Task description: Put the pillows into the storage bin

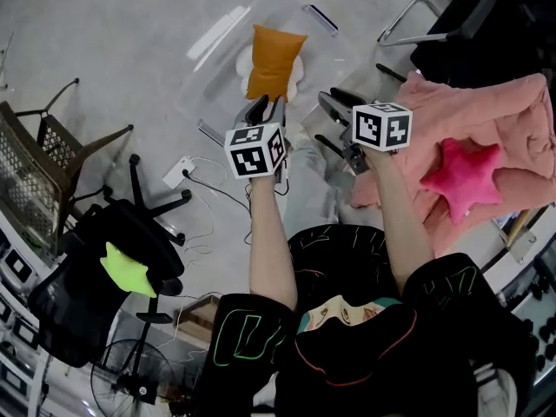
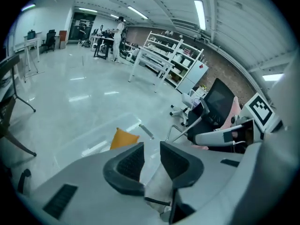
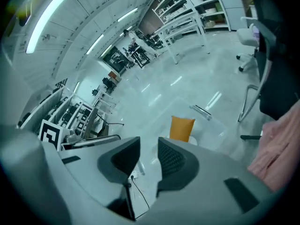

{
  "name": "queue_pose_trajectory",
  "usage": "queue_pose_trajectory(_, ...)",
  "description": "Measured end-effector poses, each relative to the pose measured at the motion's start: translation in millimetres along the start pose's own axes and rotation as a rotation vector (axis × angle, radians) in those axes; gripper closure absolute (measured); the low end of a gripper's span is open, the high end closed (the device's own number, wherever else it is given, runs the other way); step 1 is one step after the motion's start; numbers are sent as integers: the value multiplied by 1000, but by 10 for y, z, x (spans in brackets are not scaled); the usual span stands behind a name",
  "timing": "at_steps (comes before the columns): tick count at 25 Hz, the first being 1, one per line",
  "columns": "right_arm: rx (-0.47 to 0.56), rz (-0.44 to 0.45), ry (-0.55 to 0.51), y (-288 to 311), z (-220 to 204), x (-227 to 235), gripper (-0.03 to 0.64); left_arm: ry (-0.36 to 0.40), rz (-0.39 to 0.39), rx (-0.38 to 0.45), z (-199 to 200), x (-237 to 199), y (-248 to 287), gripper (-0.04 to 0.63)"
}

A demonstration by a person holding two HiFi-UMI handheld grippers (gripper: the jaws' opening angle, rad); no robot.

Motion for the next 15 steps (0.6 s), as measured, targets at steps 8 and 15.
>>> queue_pose_trajectory(8, 177, -66, 103, -683, -276, 401, 614, 95, -200, -81, -93, 723, 316, 600)
queue_pose_trajectory(15, 309, -184, 179, -1484, -629, 829, 614, 264, -301, -151, -357, 1674, 567, 600)
Point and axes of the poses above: the fingertips, and each gripper's own axes: y forward along the fingers, x to its right, z out of its top, the point moved 10 cm from there along -y, backward along the fingers, and after that the axes turned 14 degrees about -y, right-handed, at the moved point
